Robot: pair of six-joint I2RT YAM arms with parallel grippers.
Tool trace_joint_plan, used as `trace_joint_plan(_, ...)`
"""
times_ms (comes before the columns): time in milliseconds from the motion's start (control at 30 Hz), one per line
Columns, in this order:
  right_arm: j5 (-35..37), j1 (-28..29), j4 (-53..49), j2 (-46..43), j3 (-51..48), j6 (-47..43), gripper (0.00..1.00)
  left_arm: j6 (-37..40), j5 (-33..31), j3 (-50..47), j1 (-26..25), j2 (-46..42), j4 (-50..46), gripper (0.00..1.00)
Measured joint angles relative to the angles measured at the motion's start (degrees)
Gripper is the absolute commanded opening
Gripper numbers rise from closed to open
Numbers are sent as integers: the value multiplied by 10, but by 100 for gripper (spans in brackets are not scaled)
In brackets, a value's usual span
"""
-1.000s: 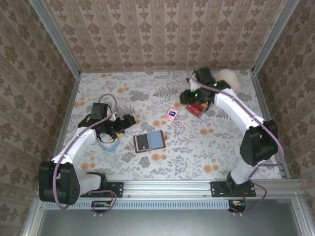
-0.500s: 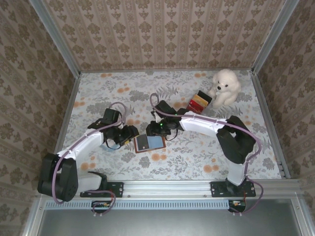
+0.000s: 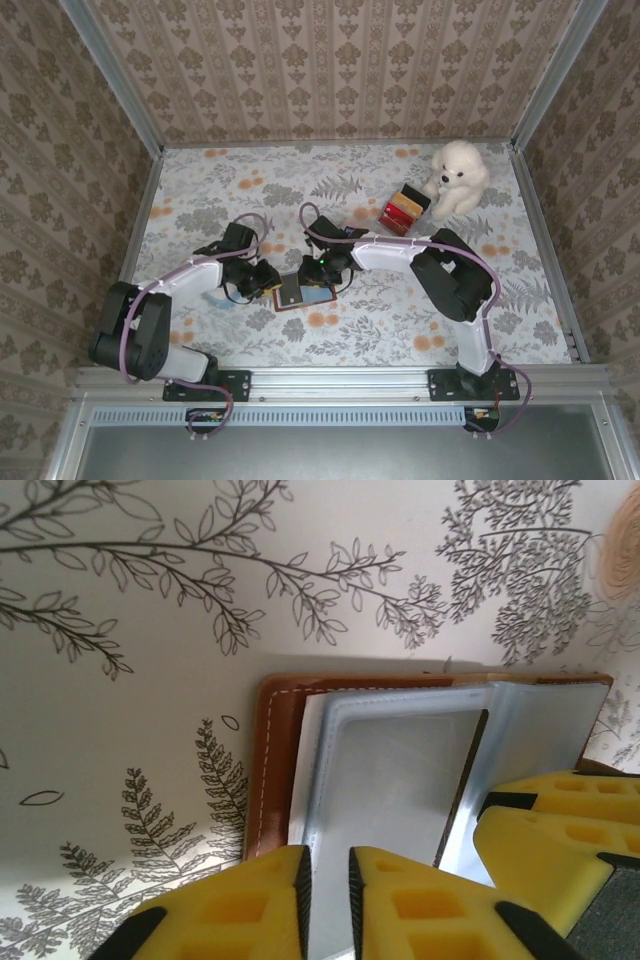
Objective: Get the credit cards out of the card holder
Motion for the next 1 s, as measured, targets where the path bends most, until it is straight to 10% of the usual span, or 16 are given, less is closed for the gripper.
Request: trace_joint_plan(1000, -48, 0, 50, 24, 4, 0, 20, 9, 2, 0, -3, 26, 17, 10)
